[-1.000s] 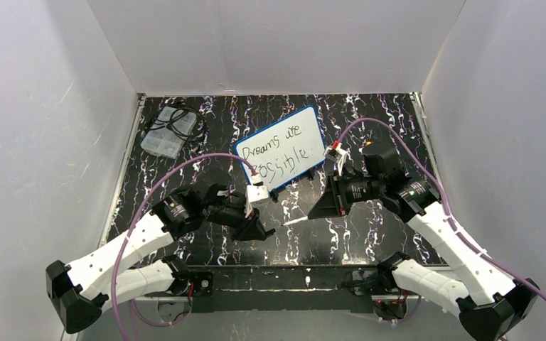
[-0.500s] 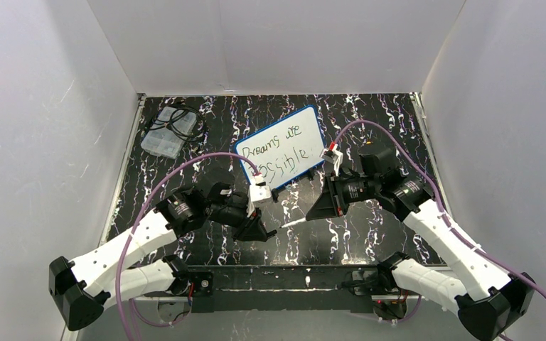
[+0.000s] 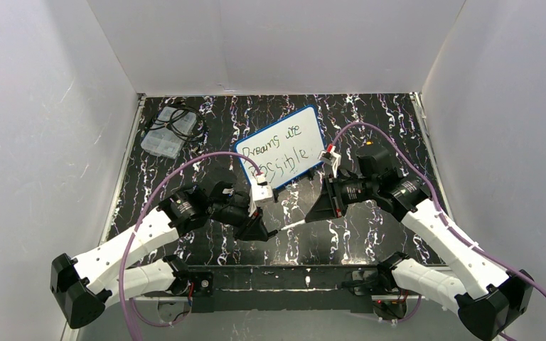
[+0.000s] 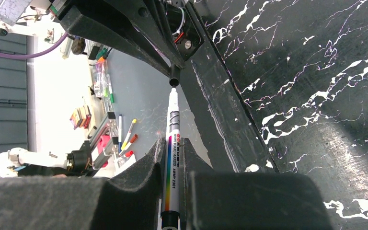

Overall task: Write a sentence on the whiteboard
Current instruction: Close the whiteboard marker at the center of the board.

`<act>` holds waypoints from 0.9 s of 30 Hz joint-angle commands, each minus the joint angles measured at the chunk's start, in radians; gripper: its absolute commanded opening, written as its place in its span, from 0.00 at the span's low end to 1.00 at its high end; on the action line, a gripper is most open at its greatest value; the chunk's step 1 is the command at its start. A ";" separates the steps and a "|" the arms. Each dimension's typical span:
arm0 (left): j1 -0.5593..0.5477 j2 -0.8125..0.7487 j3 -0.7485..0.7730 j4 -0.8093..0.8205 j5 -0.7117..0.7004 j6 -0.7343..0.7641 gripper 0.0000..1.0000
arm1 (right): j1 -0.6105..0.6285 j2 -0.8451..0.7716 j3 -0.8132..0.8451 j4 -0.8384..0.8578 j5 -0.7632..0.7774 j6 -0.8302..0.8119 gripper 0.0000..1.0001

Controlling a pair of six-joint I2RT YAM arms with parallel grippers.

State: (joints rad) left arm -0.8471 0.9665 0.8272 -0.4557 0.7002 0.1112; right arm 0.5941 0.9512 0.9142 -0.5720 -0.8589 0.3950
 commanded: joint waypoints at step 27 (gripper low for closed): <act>0.005 0.001 0.029 0.008 0.043 -0.002 0.00 | 0.030 0.010 -0.025 0.074 -0.017 0.031 0.01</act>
State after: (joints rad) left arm -0.8467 0.9779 0.8291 -0.4519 0.7082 0.1078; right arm 0.6170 0.9577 0.8917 -0.5266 -0.8669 0.4213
